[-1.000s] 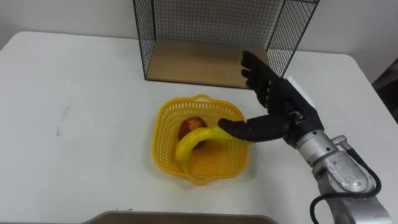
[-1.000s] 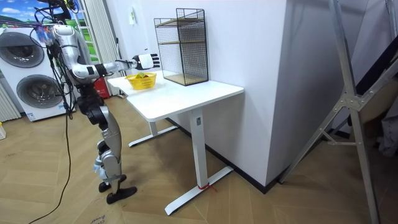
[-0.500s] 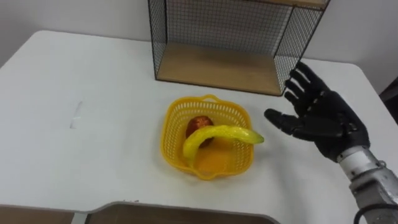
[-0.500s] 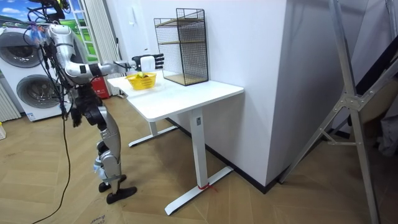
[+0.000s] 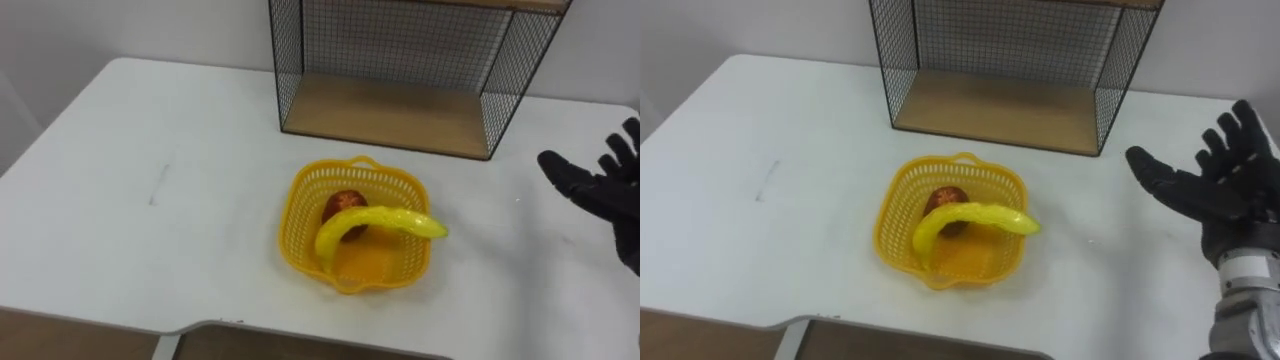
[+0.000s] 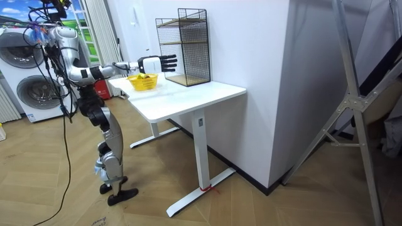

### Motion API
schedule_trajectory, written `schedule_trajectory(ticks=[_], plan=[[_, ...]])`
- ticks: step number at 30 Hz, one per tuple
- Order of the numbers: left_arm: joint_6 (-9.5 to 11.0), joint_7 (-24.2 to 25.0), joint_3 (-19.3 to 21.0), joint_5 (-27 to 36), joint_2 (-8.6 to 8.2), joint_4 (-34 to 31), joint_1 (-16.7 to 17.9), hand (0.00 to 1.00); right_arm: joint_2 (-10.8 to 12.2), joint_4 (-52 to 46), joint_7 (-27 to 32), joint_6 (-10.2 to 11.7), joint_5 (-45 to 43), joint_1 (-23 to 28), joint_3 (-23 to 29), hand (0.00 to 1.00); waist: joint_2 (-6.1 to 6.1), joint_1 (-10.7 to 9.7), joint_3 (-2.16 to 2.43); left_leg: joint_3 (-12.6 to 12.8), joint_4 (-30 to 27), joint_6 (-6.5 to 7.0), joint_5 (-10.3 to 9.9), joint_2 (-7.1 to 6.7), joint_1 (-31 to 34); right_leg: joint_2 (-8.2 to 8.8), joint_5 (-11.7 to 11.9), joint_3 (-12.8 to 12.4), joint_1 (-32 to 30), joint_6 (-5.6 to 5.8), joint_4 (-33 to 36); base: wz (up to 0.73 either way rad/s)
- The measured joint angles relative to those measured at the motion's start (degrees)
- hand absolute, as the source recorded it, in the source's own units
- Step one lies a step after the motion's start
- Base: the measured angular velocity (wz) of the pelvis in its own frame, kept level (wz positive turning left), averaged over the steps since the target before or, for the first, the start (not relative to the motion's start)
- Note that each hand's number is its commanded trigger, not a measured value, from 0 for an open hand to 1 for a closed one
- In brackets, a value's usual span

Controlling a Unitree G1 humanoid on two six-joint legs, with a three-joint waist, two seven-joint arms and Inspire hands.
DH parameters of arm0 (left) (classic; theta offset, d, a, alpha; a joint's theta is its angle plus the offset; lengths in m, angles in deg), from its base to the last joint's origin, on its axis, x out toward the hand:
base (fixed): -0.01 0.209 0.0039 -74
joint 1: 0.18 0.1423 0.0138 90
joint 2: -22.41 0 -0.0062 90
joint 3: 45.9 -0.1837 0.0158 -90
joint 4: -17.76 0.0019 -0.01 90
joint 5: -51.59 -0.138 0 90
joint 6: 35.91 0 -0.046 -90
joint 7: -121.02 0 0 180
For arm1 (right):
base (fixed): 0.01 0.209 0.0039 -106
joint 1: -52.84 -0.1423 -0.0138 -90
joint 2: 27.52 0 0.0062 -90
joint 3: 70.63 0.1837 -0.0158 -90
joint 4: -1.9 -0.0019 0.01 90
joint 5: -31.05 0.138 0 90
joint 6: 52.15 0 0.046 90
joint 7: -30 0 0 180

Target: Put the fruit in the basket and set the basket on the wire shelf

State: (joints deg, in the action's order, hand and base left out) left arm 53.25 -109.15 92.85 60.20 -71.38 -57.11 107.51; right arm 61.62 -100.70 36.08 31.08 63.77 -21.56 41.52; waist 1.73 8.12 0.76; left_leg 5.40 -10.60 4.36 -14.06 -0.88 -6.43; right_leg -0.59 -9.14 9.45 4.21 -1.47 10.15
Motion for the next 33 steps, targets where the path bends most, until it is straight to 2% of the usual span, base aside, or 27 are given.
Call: schedule_trajectory(ticks=[1,2,5,9,12,14,16,17,18,20,21,23,25,27,28,33], plan=[[0.28,-2.08,0.01,-2.47,-0.07,-5.5,0.18,0.0,0.11,-0.04,1.15,0.0,-0.04,0.67,0.09,0.0,0.02,0.05,-0.08,0.0,-0.02,0.0,0.0,0.0,0.1,0.0,0.0,0.11,-0.11,0.0,0.01,0.0],[1.12,-3.37,0.01,-4.67,-0.05,-9.42,-0.2,0.0,0.11,-0.05,1.74,0.0,-0.3,0.83,0.38,0.0,-0.27,-0.05,0.07,0.05,0.03,0.0,0.0,-0.04,0.09,0.01,0.0,0.07,-0.25,0.0,0.11,-0.04],[1.47,-4.37,-0.27,-8.41,-0.06,-16.14,-0.76,0.0,0.32,-0.07,2.58,0.08,-0.43,0.81,1.09,0.0,0.12,-0.58,-0.04,0.18,0.29,0.04,0.0,-0.05,0.02,0.01,0.01,0.12,-0.18,0.01,0.46,-0.04],[1.56,-4.23,-4.17,-10.47,-0.52,-20.89,-0.59,0.0,2.08,-0.05,2.57,1.99,-0.52,0.8,1.03,0.0,0.56,-1.13,-0.26,0.07,0.29,0.07,-0.03,-0.05,0.21,0.02,0.01,0.2,-0.08,0.01,0.4,0.01],[1.66,-2.15,-7.5,-10.45,-0.98,-23.64,-0.44,0.0,3.22,0.04,2.5,3.51,-0.54,0.81,0.96,0.0,1.26,-1.52,-0.49,0.05,0.35,0.09,-0.04,-0.05,-0.11,0.03,0.01,0.15,-0.26,0.01,0.41,0.0],[2.15,-0.34,-9.48,-10.45,-1.88,-27.86,-0.33,0.0,5.15,0.03,2.49,4.82,-0.6,0.85,0.77,0.0,1.37,-1.77,-0.53,0.02,0.33,0.09,-0.04,-0.04,-0.07,0.02,0.01,0.18,-0.1,0.01,0.42,0.0],[4.0,2.79,-12.95,-10.5,-2.95,-31.82,-0.57,0.0,7.15,0.04,2.43,6.38,-0.72,0.82,-0.4,0.0,1.56,-2.13,-0.46,0.04,0.31,0.09,-0.04,-0.03,-0.01,0.02,0.01,0.04,-0.07,0.01,0.47,0.0],[4.38,3.84,-13.74,-10.5,-3.05,-32.45,-0.64,0.0,7.51,0.08,2.39,6.81,-0.81,0.81,-0.93,0.0,1.76,-2.11,-0.54,0.05,0.31,0.09,-0.04,-0.04,0.08,0.02,0.01,0.01,-0.02,0.01,0.45,0.0],[5.23,5.78,-15.57,-10.42,-3.12,-33.03,-0.95,0.0,7.94,0.35,1.97,7.59,-0.81,0.81,-2.25,0.0,1.92,-3.08,-0.68,0.02,0.17,0.09,-0.04,-0.04,0.26,0.02,0.01,0.14,-0.01,0.01,0.44,0.0],[6.21,9.9,-20.39,-10.35,-3.58,-33.63,-2.2,0.0,8.39,1.8,-0.07,8.3,-0.64,0.78,-4.91,0.0,1.97,-3.8,-0.76,0.11,0.1,0.06,-0.01,-0.04,0.36,0.05,0.01,0.1,-0.41,0.01,0.46,0.0],[6.21,11.21,-21.7,-10.15,-3.68,-33.61,-2.62,0.0,8.45,2.24,-0.56,8.39,-0.65,0.73,-5.67,0.0,1.87,-3.97,-0.84,0.11,0.03,0.05,0.0,-0.03,0.4,0.05,0.01,0.12,-0.42,0.01,0.46,0.0],[6.22,16.43,-27.41,-8.88,-4.69,-33.59,-3.51,0.0,8.85,3.9,-2.54,8.6,-0.77,0.53,-8.77,0.0,1.37,-5.26,-1.09,0.06,-0.11,0.03,0.01,-0.01,0.84,0.04,0.01,0.18,-0.46,0.01,0.45,0.0],[6.22,20.22,-31.2,-7.57,-5.14,-33.47,-3.59,0.0,9.45,4.4,-3.95,8.71,-0.81,0.48,-10.37,0.0,0.82,-6.19,-1.36,0.08,-0.09,0.02,0.02,-0.01,0.95,0.02,0.01,0.13,-0.57,0.01,0.44,-0.03],[6.24,23.55,-34.44,-4.91,-5.18,-33.0,-4.01,0.0,9.55,5.41,-4.36,8.77,-0.64,-0.15,-11.87,0.0,0.09,-6.32,-1.13,0.66,-0.18,0.0,0.03,0.04,1.39,-0.04,0.01,-0.33,-1.41,0.0,0.58,-0.12],[6.23,25.75,-36.57,-2.95,-5.21,-32.72,-4.49,0.0,9.78,5.46,-4.82,8.79,-0.28,-0.4,-12.49,0.0,-0.38,-6.85,-1.29,0.85,-0.58,0.01,0.03,0.03,1.73,-0.02,0.02,-0.78,-1.61,-0.01,0.56,-0.08],[6.17,33.68,-44.9,5.32,-5.18,-26.94,-6.76,0.0,9.88,9.63,-5.84,10.01,2.55,-2.61,-16.74,0.0,-0.87,-7.21,-1.22,1.99,-1.12,0.02,0.03,-0.05,2.17,0.13,0.07,-1.65,-2.31,0.04,0.55,-0.12]])
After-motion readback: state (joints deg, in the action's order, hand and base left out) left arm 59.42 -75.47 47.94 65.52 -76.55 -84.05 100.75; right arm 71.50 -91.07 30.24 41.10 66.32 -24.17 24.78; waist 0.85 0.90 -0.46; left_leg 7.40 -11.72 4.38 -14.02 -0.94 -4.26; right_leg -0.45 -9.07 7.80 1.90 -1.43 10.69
